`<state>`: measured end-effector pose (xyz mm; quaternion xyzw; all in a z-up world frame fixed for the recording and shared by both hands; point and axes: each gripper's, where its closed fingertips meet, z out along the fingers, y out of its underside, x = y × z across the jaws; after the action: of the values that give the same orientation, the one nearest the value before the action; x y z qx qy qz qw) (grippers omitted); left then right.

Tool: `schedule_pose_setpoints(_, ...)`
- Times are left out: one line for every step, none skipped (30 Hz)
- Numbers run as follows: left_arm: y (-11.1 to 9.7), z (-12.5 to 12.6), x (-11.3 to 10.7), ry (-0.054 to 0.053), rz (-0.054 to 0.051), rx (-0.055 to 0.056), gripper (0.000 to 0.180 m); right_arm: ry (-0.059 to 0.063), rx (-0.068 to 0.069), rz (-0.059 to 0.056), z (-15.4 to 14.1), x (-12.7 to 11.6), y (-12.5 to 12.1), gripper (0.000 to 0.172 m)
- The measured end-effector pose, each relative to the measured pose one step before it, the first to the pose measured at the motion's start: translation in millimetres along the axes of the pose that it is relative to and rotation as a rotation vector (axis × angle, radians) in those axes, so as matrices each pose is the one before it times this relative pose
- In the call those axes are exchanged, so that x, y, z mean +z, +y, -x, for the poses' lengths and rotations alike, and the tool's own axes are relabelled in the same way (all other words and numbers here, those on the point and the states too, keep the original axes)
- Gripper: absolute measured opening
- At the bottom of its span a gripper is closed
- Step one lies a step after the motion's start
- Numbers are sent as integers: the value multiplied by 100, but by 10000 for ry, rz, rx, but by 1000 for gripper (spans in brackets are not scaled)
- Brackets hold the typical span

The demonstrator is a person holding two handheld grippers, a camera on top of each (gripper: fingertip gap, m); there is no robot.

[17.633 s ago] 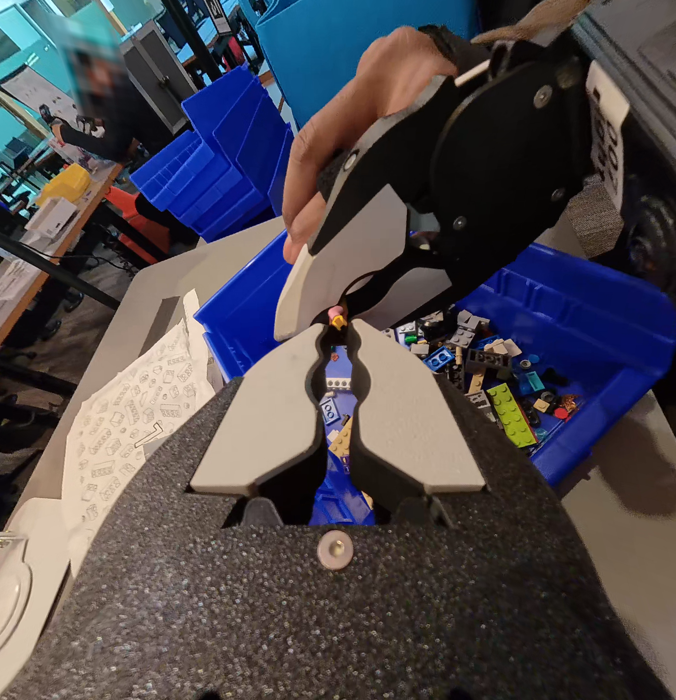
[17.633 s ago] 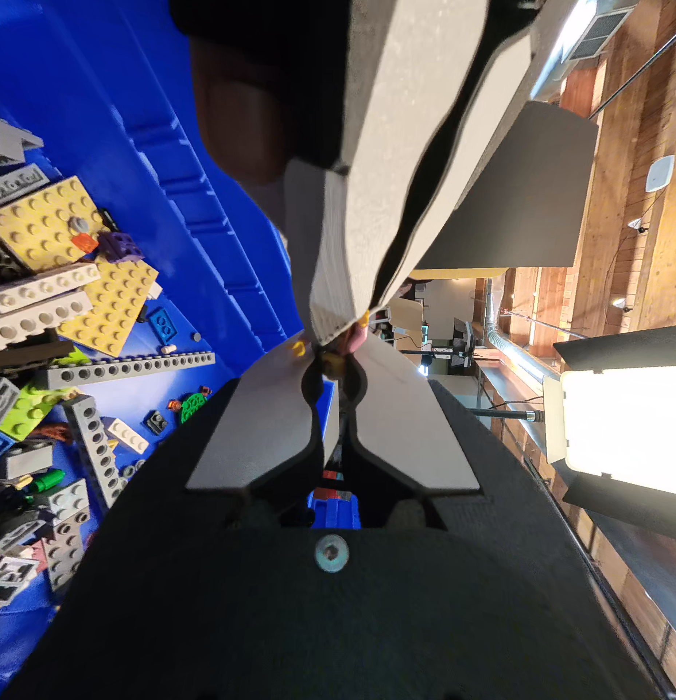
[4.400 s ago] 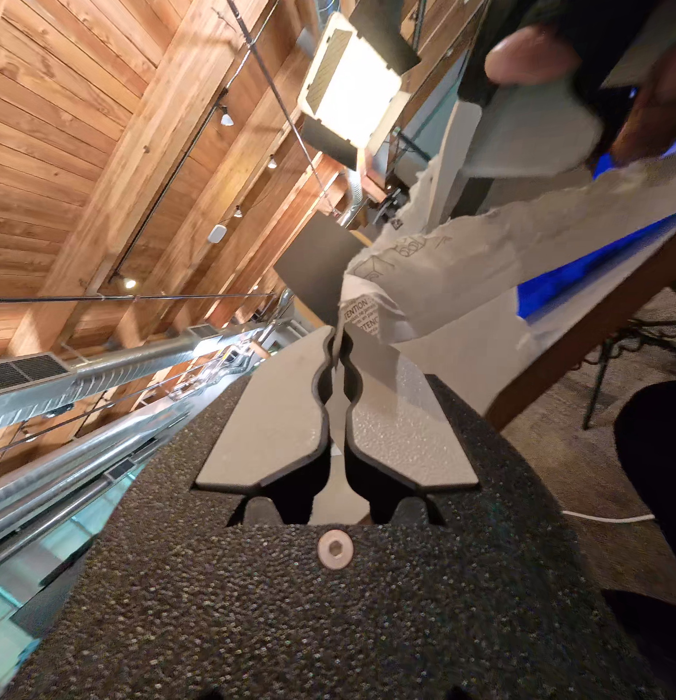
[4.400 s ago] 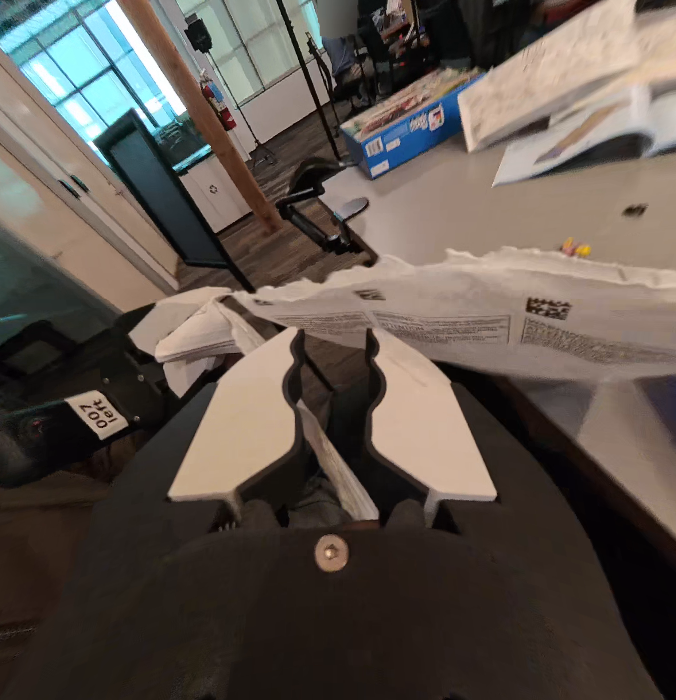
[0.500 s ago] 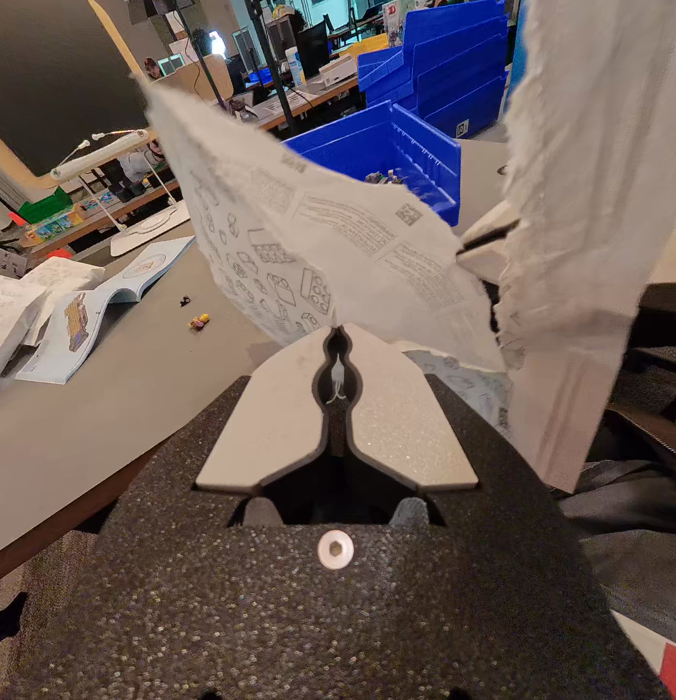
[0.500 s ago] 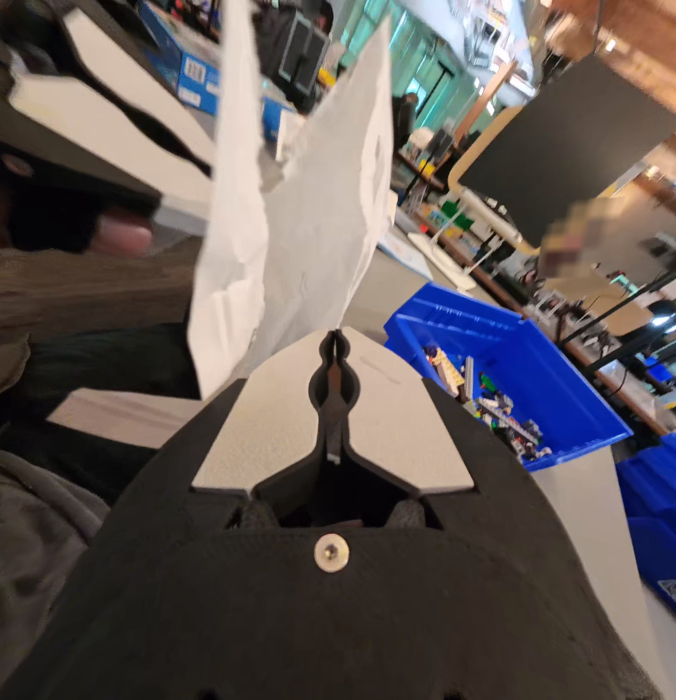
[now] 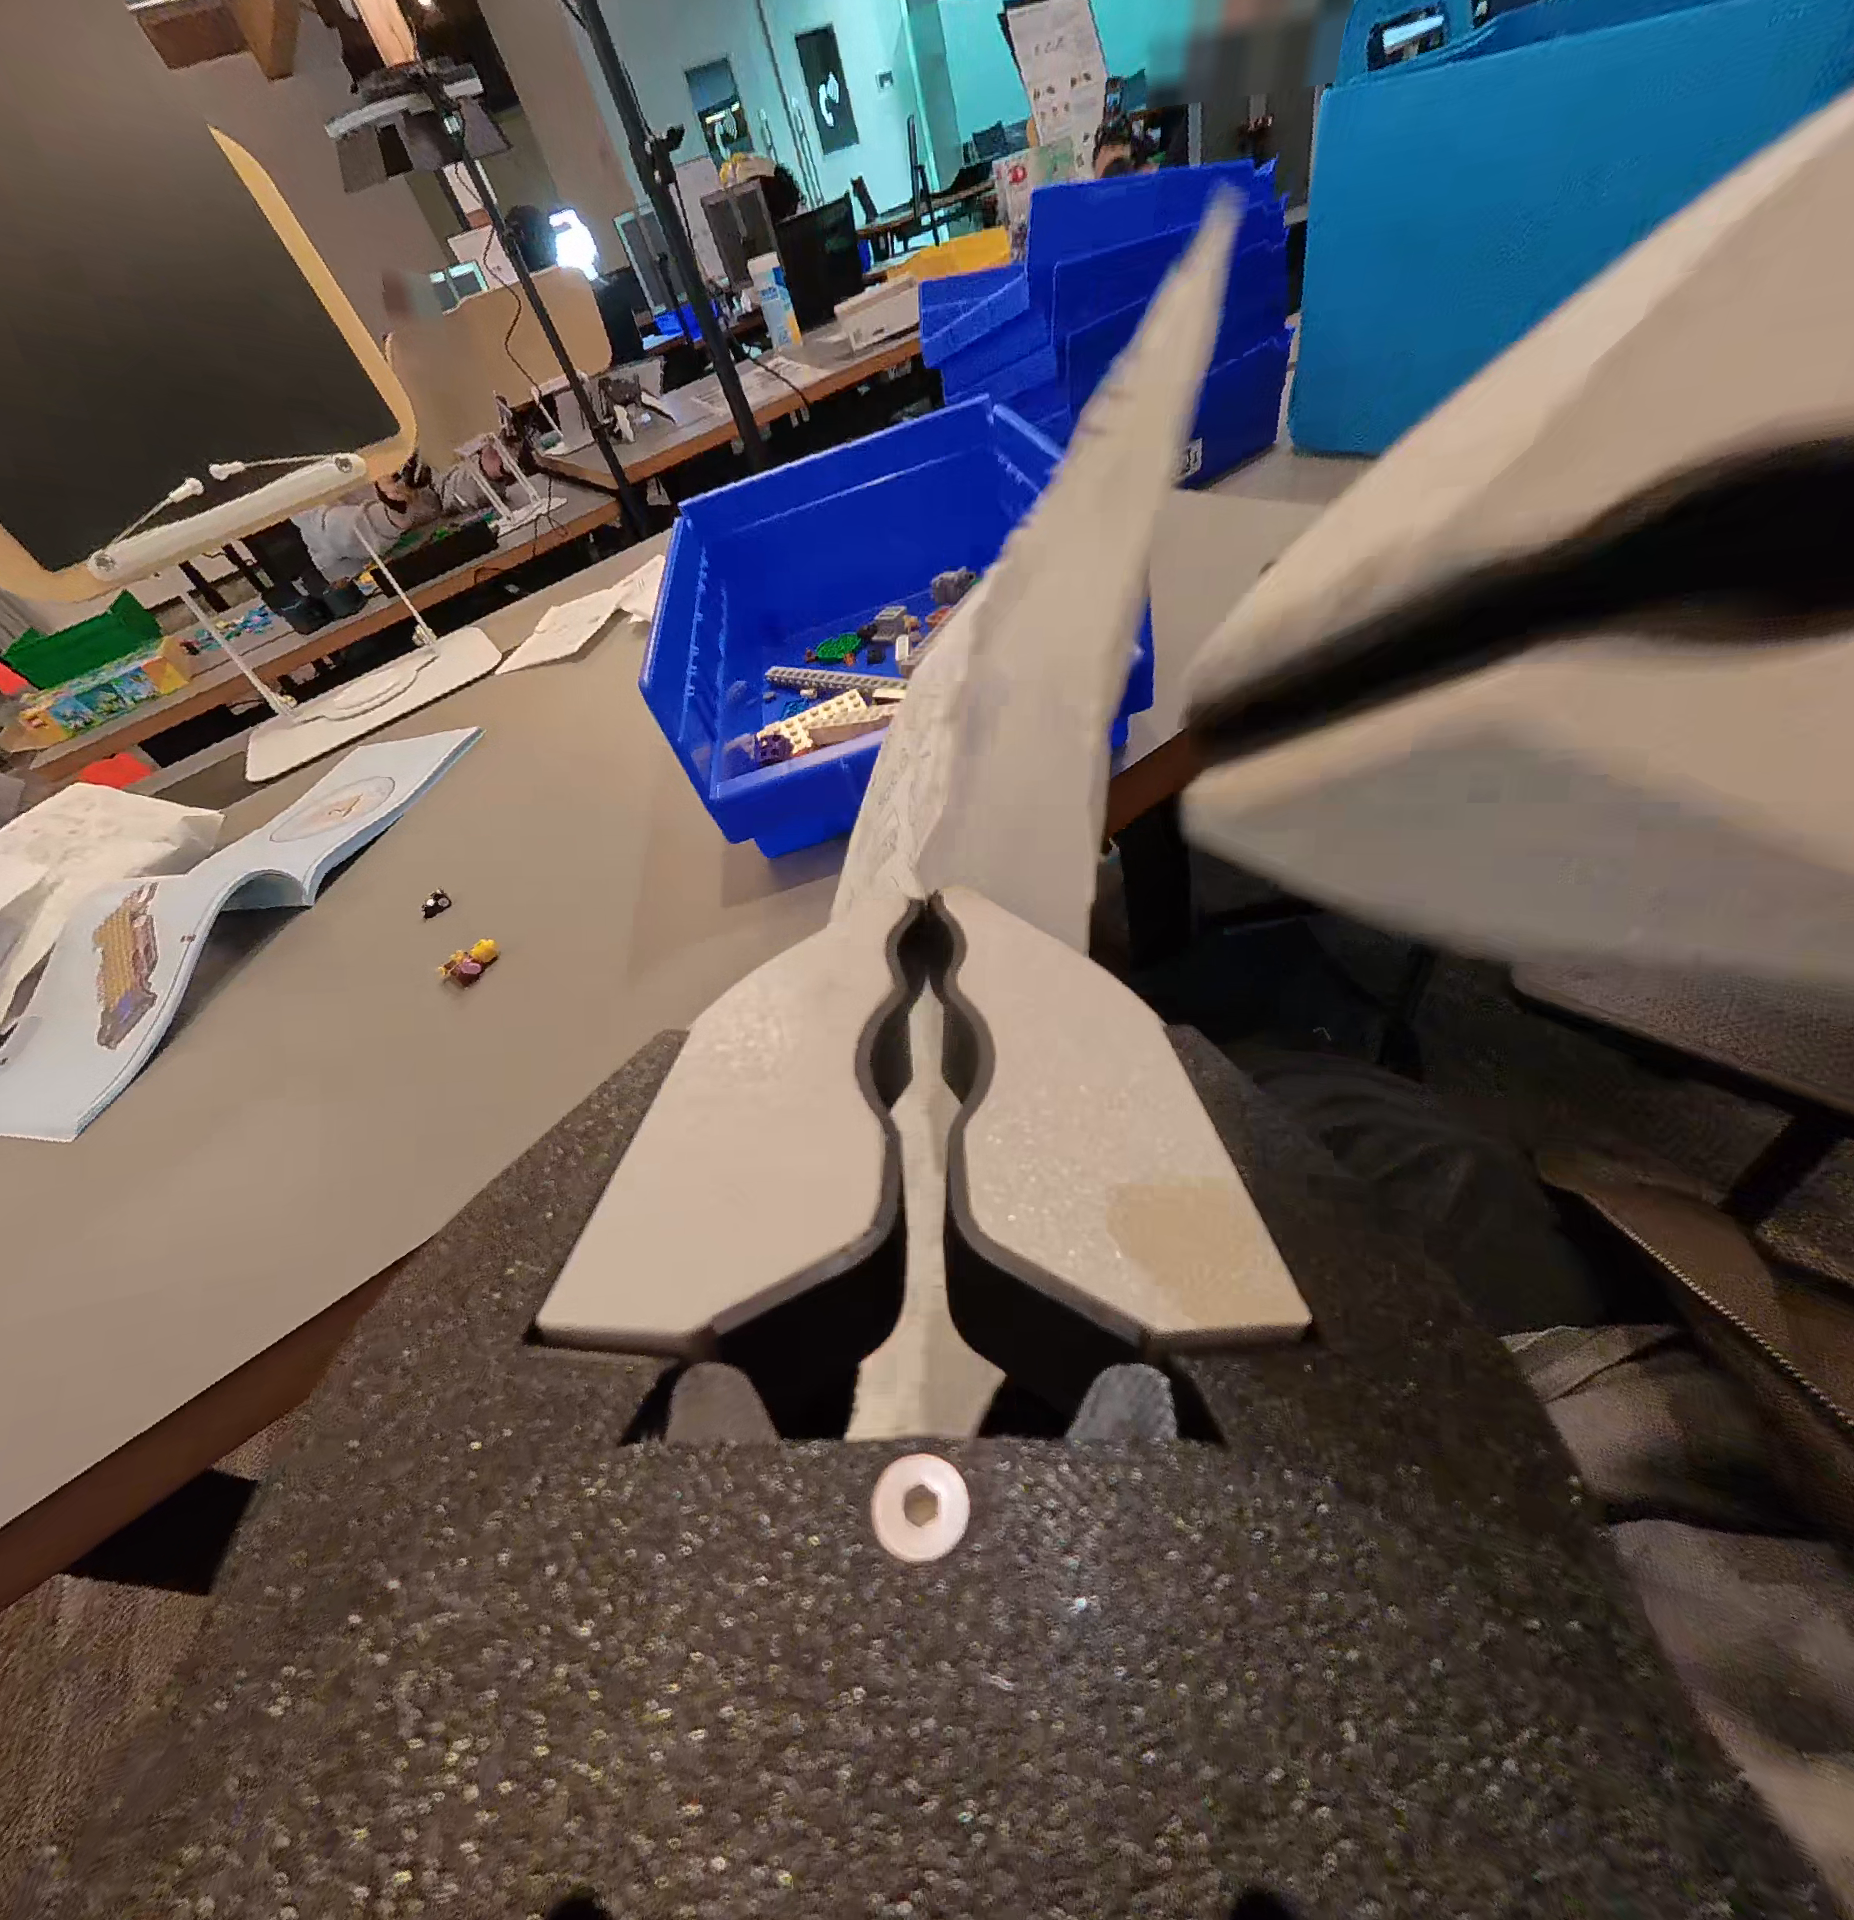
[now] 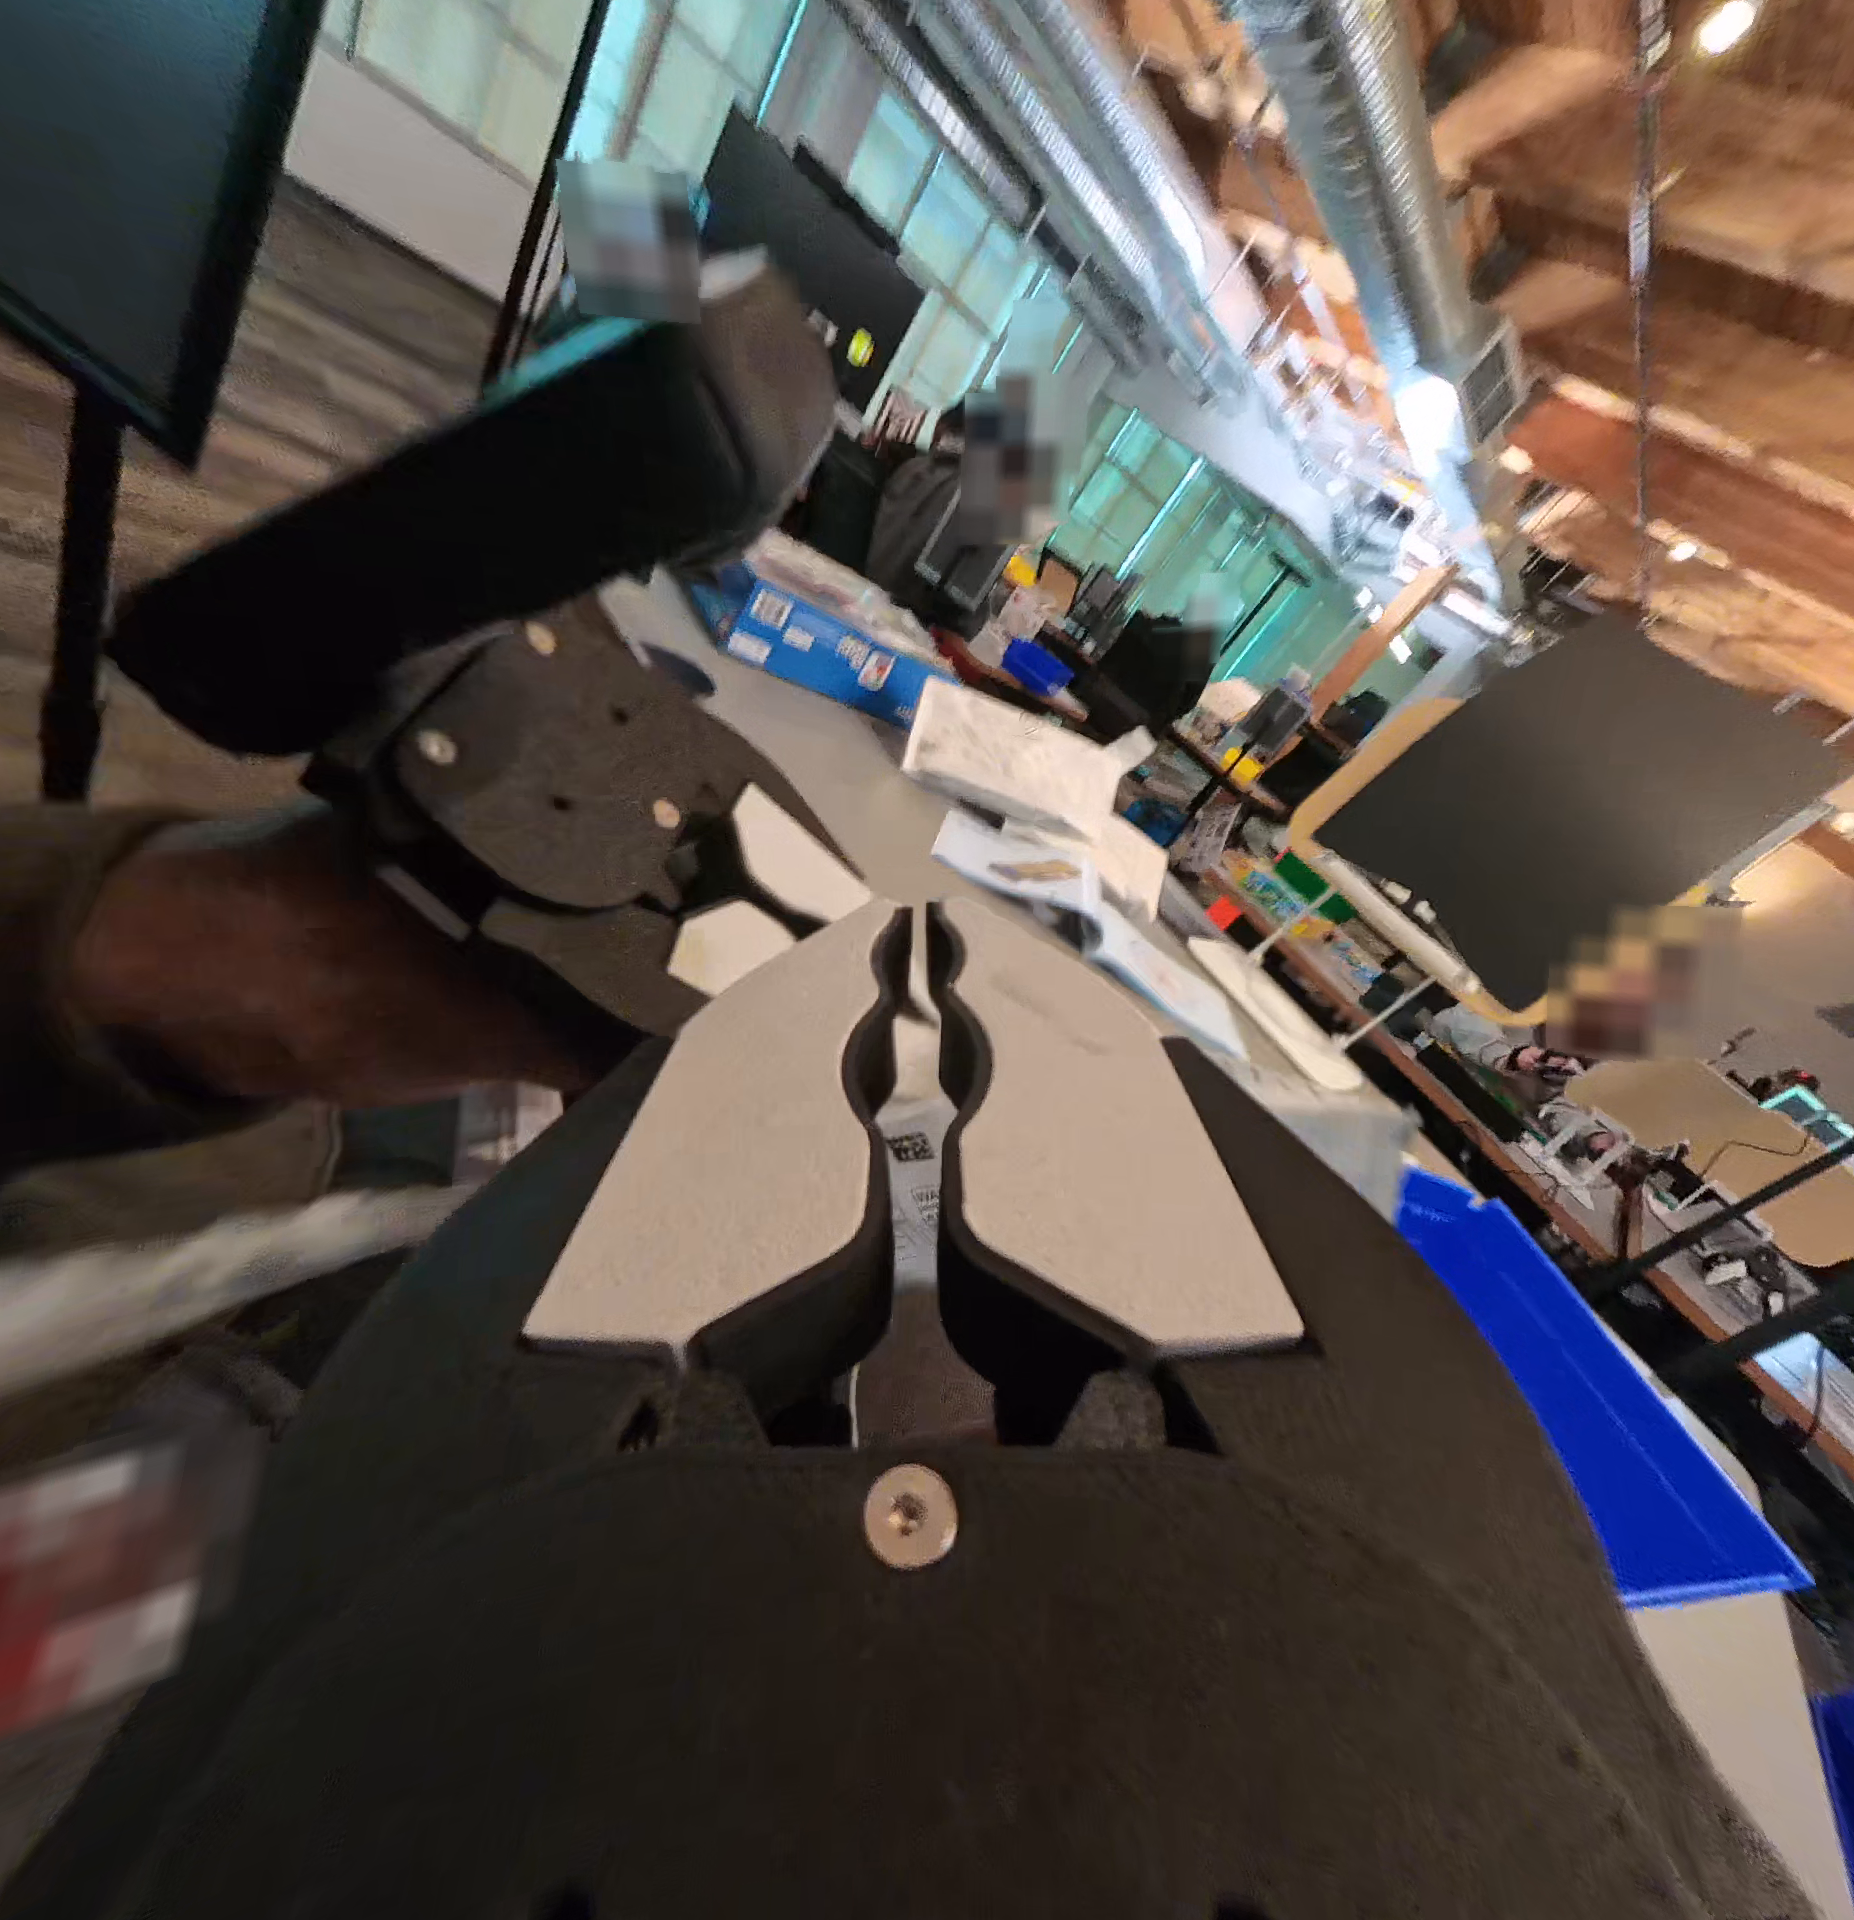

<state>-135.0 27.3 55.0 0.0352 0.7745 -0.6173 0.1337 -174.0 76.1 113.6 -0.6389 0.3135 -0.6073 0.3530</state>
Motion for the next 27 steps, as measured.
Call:
schedule_pose_setpoints(-192,-22,-145,-14,-88,-29,0,-12,-70,475,154,506,804,2)
schedule_pose_setpoints(-199,39,-180,-39,-94,-11,0,102,-15,423,-69,468,819,1)
schedule_pose_setpoints(-196,121,-212,-64,-95,-9,0,-21,13,295,54,386,684,0)
schedule_pose_setpoints(-183,132,-226,-39,-90,-38,0,-113,50,277,140,317,682,0)
schedule_pose_setpoints(-143,186,-200,-22,-61,-65,0,-16,12,343,5,274,809,0)
schedule_pose_setpoints(-121,185,-180,2,-58,-99,0,135,-118,366,-191,226,836,0)
schedule_pose_setpoints(-84,137,-111,47,-34,-102,0,133,-202,395,-145,211,848,0)
schedule_pose_setpoints(-80,170,-82,-8,-40,-72,0,118,-261,454,-70,216,874,0)
schedule_pose_setpoints(-203,192,-110,-57,-101,1,0,205,-380,462,-153,245,859,0)
schedule_pose_setpoints(-160,142,-92,-35,-49,5,0,292,-544,384,-196,235,737,0)
schedule_pose_setpoints(-112,42,-46,19,-2,-22,0,321,-635,243,-156,162,464,0)
schedule_pose_setpoints(-44,35,8,0,10,8,0,260,-631,5,-35,19,26,0)
schedule_pose_setpoints(60,79,73,-61,44,85,0,199,-482,-320,46,-199,-538,0)
schedule_pose_setpoints(122,43,128,-45,41,52,0,131,-135,-564,5,-389,-982,0)
schedule_pose_setpoints(178,-79,177,56,35,-47,0,10,265,-676,-46,-477,-1250,0)
schedule_pose_setpoints(235,-192,218,115,55,-91,0,-65,515,-740,-105,-495,-1415,0)
schedule_pose_setpoints(233,-240,208,91,49,-37,0,-58,623,-713,-249,-435,-1383,0)
schedule_pose_setpoints(203,-334,177,89,37,28,0,-10,607,-568,-375,-285,-1165,0)
schedule_pose_setpoints(164,-417,161,114,41,39,0,49,477,-403,-461,-125,-862,0)
schedule_pose_setpoints(101,-486,136,134,30,58,0,159,294,-211,-585,28,-488,0)
schedule_pose_setpoints(56,-403,100,81,23,74,0,213,90,7,-593,165,-41,0)
schedule_pose_setpoints(-6,-267,47,29,-9,47,0,151,-64,316,-442,310,536,0)
schedule_pose_setpoints(-14,-159,12,34,-14,0,0,135,-166,648,-351,400,1118,0)
schedule_pose_setpoints(-16,-7,-42,3,-12,-13,0,221,-274,746,-376,393,1367,0)
schedule_pose_setpoints(-21,83,-63,-18,-20,14,0,261,-372,630,-357,315,1279,0)
schedule_pose_setpoints(36,179,-33,-49,19,-11,0,73,-419,489,-14,184,1084,0)
schedule_pose_setpoints(28,184,-20,-40,-2,-40,0,-130,-359,395,296,45,862,0)
